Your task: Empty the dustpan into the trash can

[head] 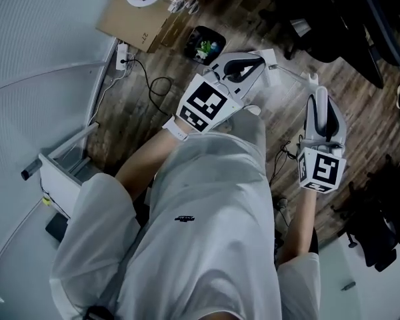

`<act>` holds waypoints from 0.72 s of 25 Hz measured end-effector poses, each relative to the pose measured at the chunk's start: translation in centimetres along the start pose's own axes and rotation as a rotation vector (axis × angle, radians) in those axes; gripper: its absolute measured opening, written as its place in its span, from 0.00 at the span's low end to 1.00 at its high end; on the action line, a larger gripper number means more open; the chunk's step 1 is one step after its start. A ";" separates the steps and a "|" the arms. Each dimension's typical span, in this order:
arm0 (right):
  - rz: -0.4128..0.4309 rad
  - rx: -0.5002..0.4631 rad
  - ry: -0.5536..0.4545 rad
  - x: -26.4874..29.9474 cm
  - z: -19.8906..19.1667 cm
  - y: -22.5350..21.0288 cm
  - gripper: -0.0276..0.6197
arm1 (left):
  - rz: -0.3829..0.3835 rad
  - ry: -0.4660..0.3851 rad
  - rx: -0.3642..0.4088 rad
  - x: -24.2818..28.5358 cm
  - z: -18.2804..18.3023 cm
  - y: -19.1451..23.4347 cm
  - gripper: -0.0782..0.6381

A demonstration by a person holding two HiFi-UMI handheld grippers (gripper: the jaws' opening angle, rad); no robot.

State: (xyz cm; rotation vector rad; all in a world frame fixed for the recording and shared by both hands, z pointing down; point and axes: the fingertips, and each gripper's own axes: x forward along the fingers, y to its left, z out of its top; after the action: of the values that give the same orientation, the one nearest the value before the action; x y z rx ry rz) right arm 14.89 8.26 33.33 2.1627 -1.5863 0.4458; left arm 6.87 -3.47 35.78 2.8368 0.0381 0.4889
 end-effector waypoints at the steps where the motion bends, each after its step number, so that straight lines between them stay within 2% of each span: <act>1: -0.007 0.001 0.003 0.2 -0.6 -0.3 0.25 | 0.012 0.000 -0.003 -0.3 0.0 0.3 0.12; 12: -0.065 0.053 0.035 3.9 -7.9 -4.0 0.26 | 0.084 0.023 -0.027 -1.3 -0.5 1.7 0.12; 18: -0.130 0.081 0.060 6.9 -12.5 -5.4 0.26 | 0.084 0.034 -0.026 -1.1 -0.8 1.8 0.12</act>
State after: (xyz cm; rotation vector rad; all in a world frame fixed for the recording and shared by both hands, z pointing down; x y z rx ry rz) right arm 21.95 10.41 46.70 2.2741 -1.4085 0.5374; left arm 5.53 -5.05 36.61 2.8140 -0.0808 0.5512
